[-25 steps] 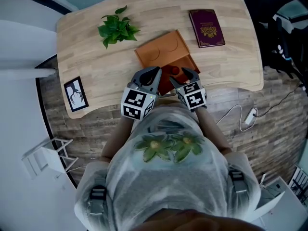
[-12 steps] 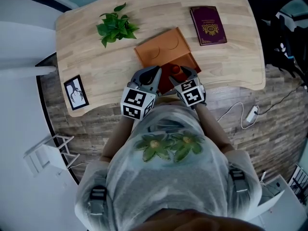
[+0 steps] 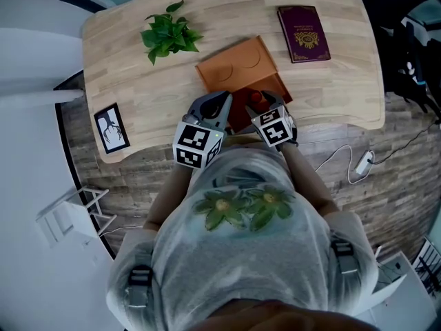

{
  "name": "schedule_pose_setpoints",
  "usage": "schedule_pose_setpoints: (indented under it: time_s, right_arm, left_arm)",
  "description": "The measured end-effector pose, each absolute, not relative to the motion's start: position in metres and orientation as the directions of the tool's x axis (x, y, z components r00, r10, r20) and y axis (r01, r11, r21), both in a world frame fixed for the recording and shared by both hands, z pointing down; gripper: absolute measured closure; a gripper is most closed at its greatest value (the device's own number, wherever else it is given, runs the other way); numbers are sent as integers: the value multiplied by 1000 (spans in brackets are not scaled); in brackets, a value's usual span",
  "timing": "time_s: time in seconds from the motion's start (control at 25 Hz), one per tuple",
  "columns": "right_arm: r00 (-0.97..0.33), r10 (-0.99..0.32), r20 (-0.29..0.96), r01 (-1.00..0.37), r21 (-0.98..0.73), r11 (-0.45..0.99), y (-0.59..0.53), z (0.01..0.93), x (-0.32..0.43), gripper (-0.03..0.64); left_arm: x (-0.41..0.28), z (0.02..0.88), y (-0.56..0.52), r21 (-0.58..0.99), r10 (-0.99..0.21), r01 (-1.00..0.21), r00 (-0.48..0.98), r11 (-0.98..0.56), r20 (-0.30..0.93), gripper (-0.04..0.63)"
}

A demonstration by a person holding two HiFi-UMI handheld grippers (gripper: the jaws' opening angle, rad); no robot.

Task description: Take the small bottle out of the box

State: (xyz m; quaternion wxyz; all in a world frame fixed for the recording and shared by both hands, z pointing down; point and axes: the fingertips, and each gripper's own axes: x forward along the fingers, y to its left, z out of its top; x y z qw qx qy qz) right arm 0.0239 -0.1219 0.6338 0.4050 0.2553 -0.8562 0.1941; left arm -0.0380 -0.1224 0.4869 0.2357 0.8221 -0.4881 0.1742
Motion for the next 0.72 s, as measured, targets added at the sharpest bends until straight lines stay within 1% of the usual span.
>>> schedule_pose_setpoints:
  time_s: [0.72]
  right_arm:
    - [-492,-267,829,-581,-84,810,-126,658,19,382]
  left_arm:
    - [-41,492,-119,221,-711,-882,467,-416,526,589]
